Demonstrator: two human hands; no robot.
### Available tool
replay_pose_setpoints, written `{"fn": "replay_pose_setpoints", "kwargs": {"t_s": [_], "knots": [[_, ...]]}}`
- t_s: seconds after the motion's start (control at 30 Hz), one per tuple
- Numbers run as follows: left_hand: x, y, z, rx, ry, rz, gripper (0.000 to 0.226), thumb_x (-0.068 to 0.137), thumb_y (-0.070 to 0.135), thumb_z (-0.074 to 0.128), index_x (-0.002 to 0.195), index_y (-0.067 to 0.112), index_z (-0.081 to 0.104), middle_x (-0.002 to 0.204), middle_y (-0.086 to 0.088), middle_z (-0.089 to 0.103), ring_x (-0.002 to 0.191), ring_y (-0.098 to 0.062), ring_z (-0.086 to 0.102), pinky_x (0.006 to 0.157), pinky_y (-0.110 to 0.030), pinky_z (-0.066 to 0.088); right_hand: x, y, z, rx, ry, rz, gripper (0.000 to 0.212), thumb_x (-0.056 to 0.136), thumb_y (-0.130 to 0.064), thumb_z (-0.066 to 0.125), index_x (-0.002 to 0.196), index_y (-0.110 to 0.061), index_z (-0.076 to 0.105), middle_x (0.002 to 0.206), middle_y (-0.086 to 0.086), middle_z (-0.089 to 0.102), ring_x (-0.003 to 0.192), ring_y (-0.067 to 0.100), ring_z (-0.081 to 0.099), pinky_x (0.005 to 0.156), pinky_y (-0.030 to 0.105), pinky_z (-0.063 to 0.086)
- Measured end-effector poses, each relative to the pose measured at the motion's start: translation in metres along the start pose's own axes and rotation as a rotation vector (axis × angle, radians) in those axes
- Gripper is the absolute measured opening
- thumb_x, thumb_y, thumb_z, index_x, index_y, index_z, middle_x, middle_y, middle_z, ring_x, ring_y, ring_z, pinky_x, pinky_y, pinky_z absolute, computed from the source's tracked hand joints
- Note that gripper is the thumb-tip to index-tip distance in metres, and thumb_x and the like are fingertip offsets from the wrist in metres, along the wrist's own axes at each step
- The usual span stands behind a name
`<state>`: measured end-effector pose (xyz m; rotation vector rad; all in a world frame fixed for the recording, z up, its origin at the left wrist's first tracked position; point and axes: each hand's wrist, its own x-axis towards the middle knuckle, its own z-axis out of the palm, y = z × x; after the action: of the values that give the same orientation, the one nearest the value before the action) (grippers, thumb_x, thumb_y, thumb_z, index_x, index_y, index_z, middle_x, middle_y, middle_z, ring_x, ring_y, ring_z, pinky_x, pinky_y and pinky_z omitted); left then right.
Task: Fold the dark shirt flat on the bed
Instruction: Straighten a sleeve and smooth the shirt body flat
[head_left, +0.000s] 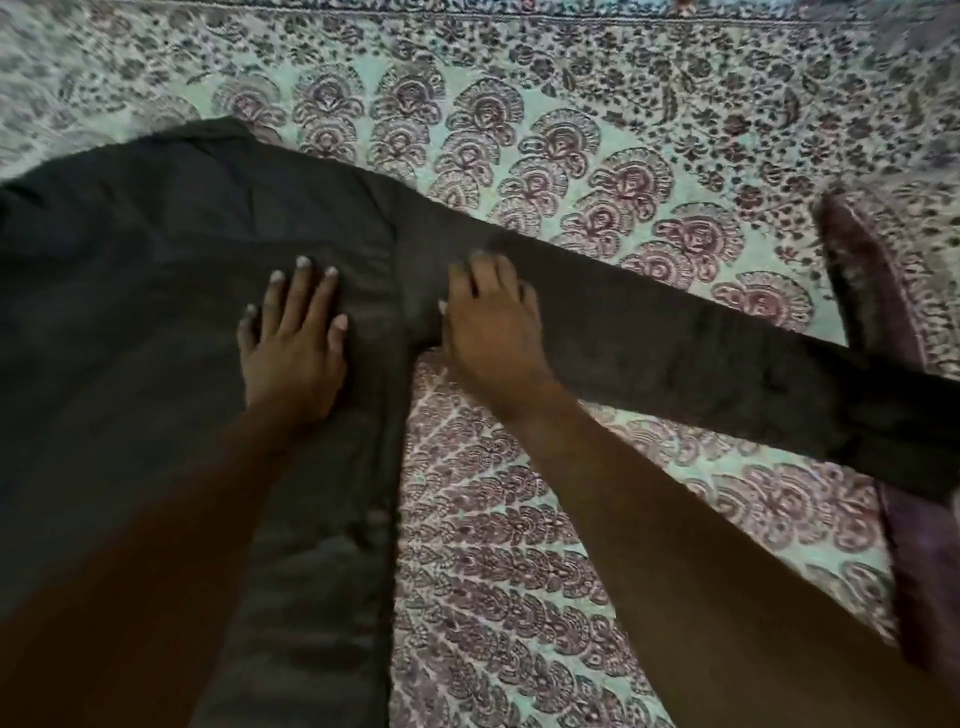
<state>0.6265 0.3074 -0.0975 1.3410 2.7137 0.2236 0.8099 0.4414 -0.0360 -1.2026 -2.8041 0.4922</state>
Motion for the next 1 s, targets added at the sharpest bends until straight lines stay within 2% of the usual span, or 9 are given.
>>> {"fn": "replay_pose_setpoints", "kwargs": {"t_s": [0.17, 0.27, 0.43, 0.53, 0.6, 0.67, 0.8, 0.9, 1.0], "knots": [[0.001, -0.006, 0.008, 0.027, 0.049, 0.013, 0.061, 0.108, 0.047, 0.022, 0.166, 0.032, 0.019, 0.176, 0.007, 0.012, 0.163, -0.019, 0.012, 0.126, -0.053, 0.018, 0.09, -0.059, 0.038, -0.027, -0.117, -0.163, 0.072, 0.099, -0.027, 0.055, 0.162, -0.014, 0.024, 0.174, 0.004, 0.01, 0.161, 0.026, 0.004, 0.125, 0.049, 0.019], [0.002, -0.005, 0.007, 0.043, 0.063, 0.004, 0.063, 0.106, 0.047, 0.023, 0.167, 0.03, 0.02, 0.176, 0.007, 0.014, 0.162, -0.018, 0.013, 0.126, -0.053, 0.019, 0.111, -0.052, 0.061, -0.041, -0.104, -0.156, 0.063, 0.107, -0.041, 0.04, 0.165, -0.025, 0.022, 0.175, -0.004, 0.007, 0.162, 0.022, 0.004, 0.127, 0.053, 0.014], [0.004, -0.005, 0.008, 0.03, 0.04, -0.017, 0.064, 0.106, 0.047, 0.028, 0.167, 0.032, 0.014, 0.176, 0.01, 0.007, 0.163, -0.016, 0.008, 0.126, -0.053, 0.018, 0.077, 0.004, 0.056, -0.099, 0.035, 0.112, 0.071, 0.098, -0.08, 0.028, 0.161, -0.051, 0.014, 0.174, -0.007, 0.011, 0.161, 0.027, 0.009, 0.125, 0.058, 0.005], [0.004, -0.005, 0.009, 0.02, 0.04, -0.029, 0.065, 0.107, 0.047, 0.029, 0.168, 0.033, 0.012, 0.176, 0.011, 0.003, 0.163, -0.015, 0.006, 0.127, -0.053, 0.017, 0.064, 0.016, 0.054, -0.161, 0.129, 0.363, 0.068, 0.101, -0.075, 0.03, 0.161, -0.045, 0.024, 0.172, 0.002, 0.022, 0.16, 0.036, 0.013, 0.122, 0.068, 0.007], [0.003, -0.002, 0.008, 0.003, 0.044, -0.033, 0.065, 0.107, 0.046, 0.03, 0.168, 0.033, 0.012, 0.176, 0.012, 0.003, 0.163, -0.015, 0.005, 0.128, -0.052, 0.015, 0.074, 0.003, 0.059, -0.156, 0.193, 0.469, 0.067, 0.104, -0.064, 0.032, 0.162, -0.03, 0.031, 0.172, 0.009, 0.021, 0.159, 0.041, 0.009, 0.121, 0.071, 0.008], [0.003, -0.002, 0.008, -0.002, 0.047, -0.032, 0.065, 0.106, 0.045, 0.031, 0.168, 0.032, 0.013, 0.176, 0.012, 0.003, 0.163, -0.015, 0.006, 0.128, -0.051, 0.015, 0.099, -0.027, 0.064, -0.115, 0.212, 0.371, 0.069, 0.104, -0.054, 0.035, 0.163, -0.017, 0.029, 0.173, 0.009, 0.016, 0.16, 0.04, 0.008, 0.123, 0.067, 0.01], [0.004, -0.005, 0.009, 0.012, 0.035, -0.025, 0.065, 0.106, 0.045, 0.03, 0.168, 0.031, 0.013, 0.176, 0.011, 0.005, 0.163, -0.015, 0.006, 0.128, -0.052, 0.016, 0.129, -0.069, 0.084, -0.061, 0.067, 0.018, 0.065, 0.107, -0.051, 0.031, 0.165, -0.026, 0.021, 0.175, -0.002, 0.012, 0.162, 0.026, 0.007, 0.127, 0.059, 0.009], [0.004, -0.005, 0.007, 0.02, 0.025, -0.022, 0.065, 0.107, 0.046, 0.029, 0.168, 0.031, 0.012, 0.176, 0.011, 0.004, 0.163, -0.015, 0.006, 0.128, -0.052, 0.015, 0.104, -0.039, 0.08, -0.115, 0.097, 0.046, 0.062, 0.104, -0.061, 0.029, 0.163, -0.043, 0.021, 0.174, -0.007, 0.014, 0.161, 0.025, 0.014, 0.125, 0.059, 0.011], [0.003, -0.005, 0.006, 0.016, 0.039, -0.024, 0.065, 0.107, 0.046, 0.029, 0.168, 0.031, 0.011, 0.176, 0.011, 0.004, 0.163, -0.016, 0.007, 0.127, -0.052, 0.016, 0.05, 0.022, 0.057, -0.171, 0.106, 0.204, 0.064, 0.103, -0.07, 0.028, 0.162, -0.05, 0.014, 0.174, -0.006, 0.014, 0.159, 0.028, 0.017, 0.124, 0.06, 0.014]]}}
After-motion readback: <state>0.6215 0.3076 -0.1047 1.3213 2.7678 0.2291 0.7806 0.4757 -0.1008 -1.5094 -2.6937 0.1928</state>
